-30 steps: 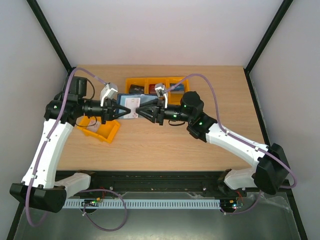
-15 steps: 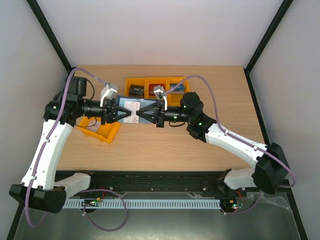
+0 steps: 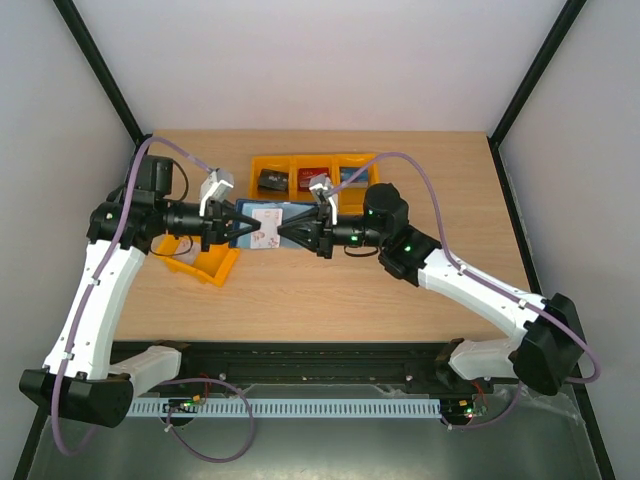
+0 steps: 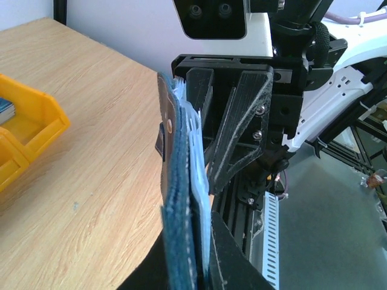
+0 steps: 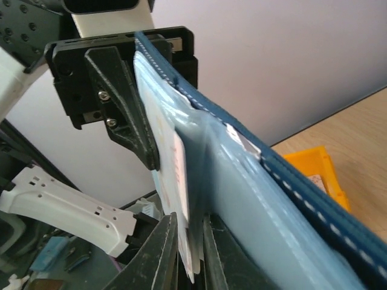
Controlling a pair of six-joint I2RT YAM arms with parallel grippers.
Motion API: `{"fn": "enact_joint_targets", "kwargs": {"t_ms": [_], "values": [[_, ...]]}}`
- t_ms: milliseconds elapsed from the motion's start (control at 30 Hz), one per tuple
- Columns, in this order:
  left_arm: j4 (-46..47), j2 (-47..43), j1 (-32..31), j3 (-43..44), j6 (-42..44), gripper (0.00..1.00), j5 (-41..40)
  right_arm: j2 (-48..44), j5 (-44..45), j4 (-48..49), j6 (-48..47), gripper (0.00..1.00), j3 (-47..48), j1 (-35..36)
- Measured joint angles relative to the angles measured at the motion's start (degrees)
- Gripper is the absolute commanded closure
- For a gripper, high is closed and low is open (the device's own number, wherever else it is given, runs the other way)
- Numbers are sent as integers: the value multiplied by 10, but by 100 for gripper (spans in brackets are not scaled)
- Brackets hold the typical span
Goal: Take the credit cards out of the card holder
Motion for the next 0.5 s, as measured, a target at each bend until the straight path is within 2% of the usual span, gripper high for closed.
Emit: {"fn": "enact_joint_targets", "kwargs": {"t_ms": [200,500], "values": [[-13,0,3,0,29,98,-5,-4,40,-46,-23,86,9,0],[-9,0,6,0,19,98,-14,2,65,-56,-28,88,16,8]]}}
